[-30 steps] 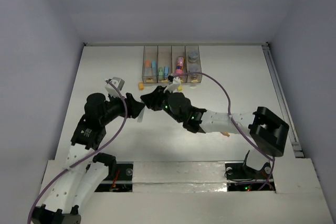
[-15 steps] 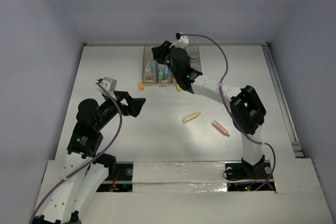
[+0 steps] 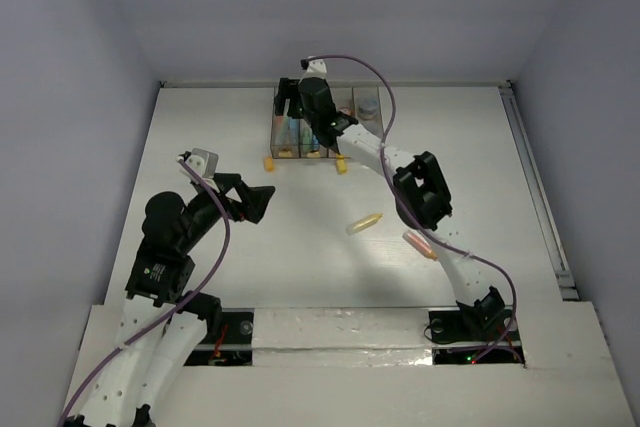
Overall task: Sort the stationery into containers
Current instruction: Place the pen in the storage box, then pick up the pen from the center of the board.
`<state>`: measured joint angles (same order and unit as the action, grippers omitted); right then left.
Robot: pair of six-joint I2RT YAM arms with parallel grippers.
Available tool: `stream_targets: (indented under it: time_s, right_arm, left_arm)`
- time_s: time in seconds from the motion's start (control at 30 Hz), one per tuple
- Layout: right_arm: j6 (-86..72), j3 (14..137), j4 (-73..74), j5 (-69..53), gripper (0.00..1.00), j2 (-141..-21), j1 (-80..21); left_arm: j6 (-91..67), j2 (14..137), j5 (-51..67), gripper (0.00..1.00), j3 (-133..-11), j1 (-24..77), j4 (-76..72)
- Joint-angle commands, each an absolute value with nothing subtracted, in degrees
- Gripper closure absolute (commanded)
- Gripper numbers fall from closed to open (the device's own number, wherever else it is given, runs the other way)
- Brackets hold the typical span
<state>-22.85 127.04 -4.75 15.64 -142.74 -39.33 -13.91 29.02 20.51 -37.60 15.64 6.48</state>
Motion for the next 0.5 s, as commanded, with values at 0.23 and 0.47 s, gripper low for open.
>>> stream_targets:
  time_s: [0.23,0.47]
  right_arm:
    - [-19.8,105.4,-9.3,12.3,0.03,-122.0,-39.2]
    - [-35.4,66.1,-10.5,7.9,1.0,-95.4,-39.9]
  left_arm:
    - [-14.0,29.5,20.0,0.01,-39.7,15.6,4.2]
    - [-14.1,29.4,22.2,0.01,-39.6,15.6,3.8]
